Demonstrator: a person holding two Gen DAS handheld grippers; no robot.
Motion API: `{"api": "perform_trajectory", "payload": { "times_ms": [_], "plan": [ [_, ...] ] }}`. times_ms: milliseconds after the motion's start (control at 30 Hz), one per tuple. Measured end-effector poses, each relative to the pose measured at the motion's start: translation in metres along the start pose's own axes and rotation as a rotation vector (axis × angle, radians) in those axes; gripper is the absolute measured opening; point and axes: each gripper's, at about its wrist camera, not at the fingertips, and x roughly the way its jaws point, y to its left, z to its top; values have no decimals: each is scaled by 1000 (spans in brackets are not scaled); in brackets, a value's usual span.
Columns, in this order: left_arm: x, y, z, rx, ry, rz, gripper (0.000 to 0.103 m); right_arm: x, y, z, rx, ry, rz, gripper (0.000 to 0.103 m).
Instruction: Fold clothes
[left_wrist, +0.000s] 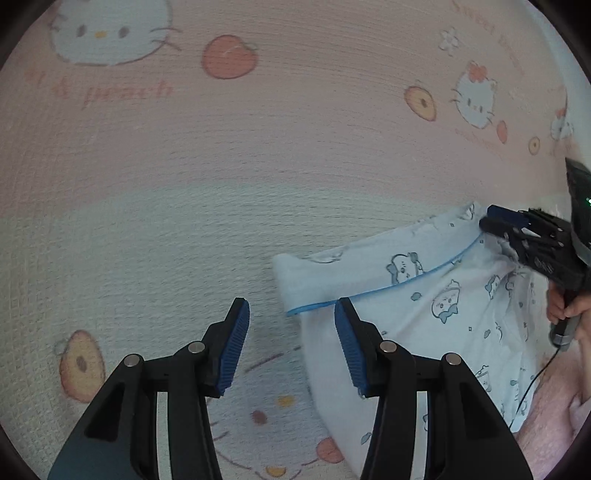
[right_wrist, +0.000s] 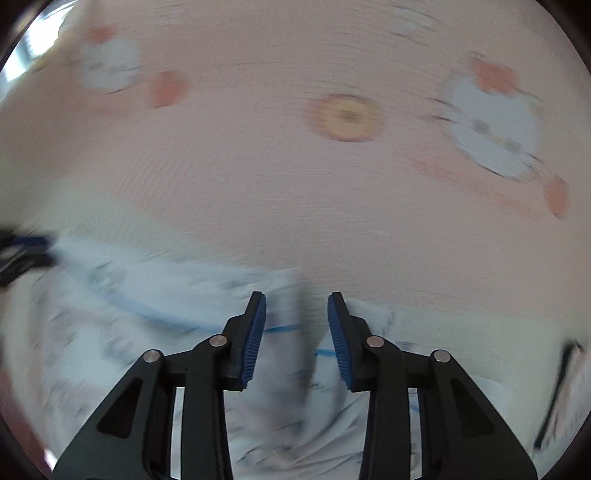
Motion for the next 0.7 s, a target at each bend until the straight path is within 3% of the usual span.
{"api": "perform_trajectory", "payload": {
  "times_ms": [100, 133, 167, 200, 333, 433, 500, 600, 667, 700],
  "plan": [
    [15, -13, 9, 16, 13, -10, 50, 13, 6, -4, -19, 54, -10, 35],
    [19, -16, 9, 18, 14, -7, 44, 17, 8, -5, -24, 72, -14, 33],
    [23, -18, 8, 20, 15, -3, 33, 22, 10, -6, -29, 90, -19, 29],
    [26, -16, 9, 7, 12, 1, 11, 20, 7, -6, -4, 80, 6, 12],
    [27, -15, 19, -49, -38, -7, 8, 17, 5, 1, 53, 40, 23, 9],
    [19, -13, 24, -61, -96, 2, 8, 15, 9, 6, 56, -11, -1, 9],
    [31, -7, 26, -109, -63, 14, 12, 37, -22, 26, 97, -68, 3, 9],
    [33, 8, 23, -178, -25, -19, 15, 45, -42, 36, 255, -69, 74, 10],
    [28, 12, 23, -205, -30, -20, 29, 47, -40, 42, 263, -42, 63, 11],
    [22, 11, 24, -206, -50, -7, 41, 40, -35, 44, 235, -68, 38, 11]
  ]
}}
